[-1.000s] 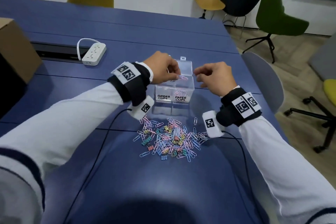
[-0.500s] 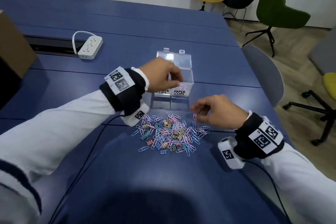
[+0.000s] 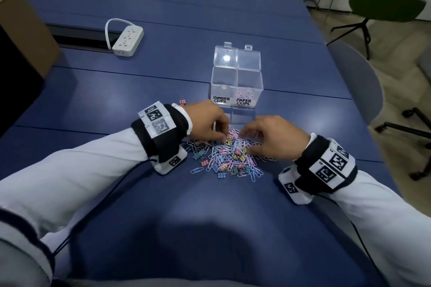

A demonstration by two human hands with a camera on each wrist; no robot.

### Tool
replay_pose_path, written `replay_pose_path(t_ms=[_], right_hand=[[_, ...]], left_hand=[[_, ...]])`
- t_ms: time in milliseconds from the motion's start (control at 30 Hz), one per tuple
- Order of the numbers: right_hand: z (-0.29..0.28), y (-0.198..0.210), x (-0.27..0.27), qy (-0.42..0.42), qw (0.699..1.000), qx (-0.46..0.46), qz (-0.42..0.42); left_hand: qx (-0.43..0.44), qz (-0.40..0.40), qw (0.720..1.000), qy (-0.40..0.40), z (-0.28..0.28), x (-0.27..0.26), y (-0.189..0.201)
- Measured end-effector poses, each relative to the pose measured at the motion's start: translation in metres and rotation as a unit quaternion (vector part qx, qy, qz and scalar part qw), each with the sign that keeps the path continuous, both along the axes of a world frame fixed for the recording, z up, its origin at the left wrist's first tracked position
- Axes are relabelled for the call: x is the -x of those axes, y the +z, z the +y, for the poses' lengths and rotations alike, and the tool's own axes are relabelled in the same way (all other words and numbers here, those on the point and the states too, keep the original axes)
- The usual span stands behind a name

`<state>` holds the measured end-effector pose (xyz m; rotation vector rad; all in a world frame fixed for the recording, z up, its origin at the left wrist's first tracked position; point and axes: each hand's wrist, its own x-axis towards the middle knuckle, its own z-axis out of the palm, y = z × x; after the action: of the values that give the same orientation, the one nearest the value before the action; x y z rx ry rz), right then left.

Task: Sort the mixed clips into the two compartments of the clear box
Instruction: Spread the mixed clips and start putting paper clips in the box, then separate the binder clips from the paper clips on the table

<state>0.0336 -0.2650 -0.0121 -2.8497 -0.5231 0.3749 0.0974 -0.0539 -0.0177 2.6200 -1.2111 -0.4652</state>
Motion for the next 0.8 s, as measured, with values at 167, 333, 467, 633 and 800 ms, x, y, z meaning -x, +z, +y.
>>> replay_pose_path(t_ms=[167,333,467,633,800], right_hand=[[0.011,-0.001,0.000,0.016,1.000,0.001,0.017],[0.010,-0.005,-0.002,0.010,0.998,-0.031,0.046],[0.006,-0.006,0.000,0.016,0.997,-0.048,0.060],[0.003,0.001,0.005,0.004,0.992,-0.114,0.058],[-0.004,-0.001,0.003,-0.013,0.994,-0.085,0.061]], left_hand=[[0.025,0.016,0.999,0.016,0.007,-0.003,-0.002],[0.042,0.062,0.997,0.026,0.017,-0.001,-0.002],[0.022,0.069,0.997,0.014,0.019,0.002,-0.003],[0.016,0.054,0.998,0.015,0.017,0.003,-0.004],[0.031,0.075,0.996,0.028,0.018,0.002,-0.006]])
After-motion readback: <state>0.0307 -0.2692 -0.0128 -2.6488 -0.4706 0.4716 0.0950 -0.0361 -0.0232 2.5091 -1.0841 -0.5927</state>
